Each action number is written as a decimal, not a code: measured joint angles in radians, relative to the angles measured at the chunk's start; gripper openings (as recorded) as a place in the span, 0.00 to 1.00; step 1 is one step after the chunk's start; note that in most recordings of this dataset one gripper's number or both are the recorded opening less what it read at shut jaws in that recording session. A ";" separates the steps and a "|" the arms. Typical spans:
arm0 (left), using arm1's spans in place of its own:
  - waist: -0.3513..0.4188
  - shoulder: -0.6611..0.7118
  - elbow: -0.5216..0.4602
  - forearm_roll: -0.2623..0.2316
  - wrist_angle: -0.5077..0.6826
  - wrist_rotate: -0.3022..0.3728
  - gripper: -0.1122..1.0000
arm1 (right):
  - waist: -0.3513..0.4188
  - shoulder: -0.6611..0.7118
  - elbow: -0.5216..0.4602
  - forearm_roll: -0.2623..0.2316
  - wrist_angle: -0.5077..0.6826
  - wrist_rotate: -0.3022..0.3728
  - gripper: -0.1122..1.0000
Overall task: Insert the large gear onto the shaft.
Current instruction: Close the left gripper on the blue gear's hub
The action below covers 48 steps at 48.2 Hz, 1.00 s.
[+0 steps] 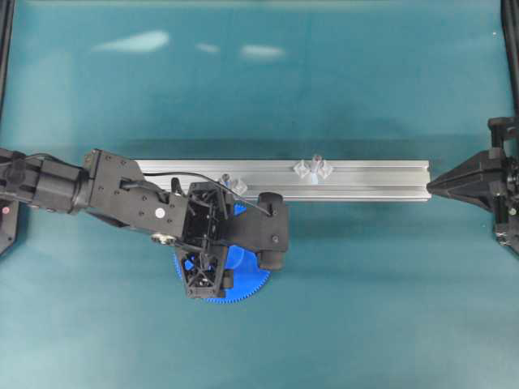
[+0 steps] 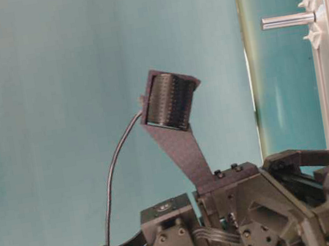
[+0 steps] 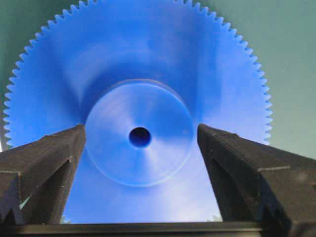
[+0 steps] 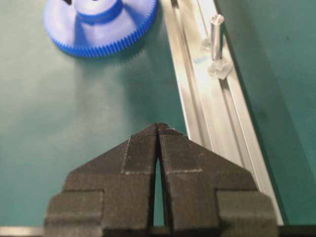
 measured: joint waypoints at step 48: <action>0.000 0.025 0.021 0.008 -0.040 -0.048 0.94 | 0.000 -0.002 0.000 0.000 0.000 0.000 0.15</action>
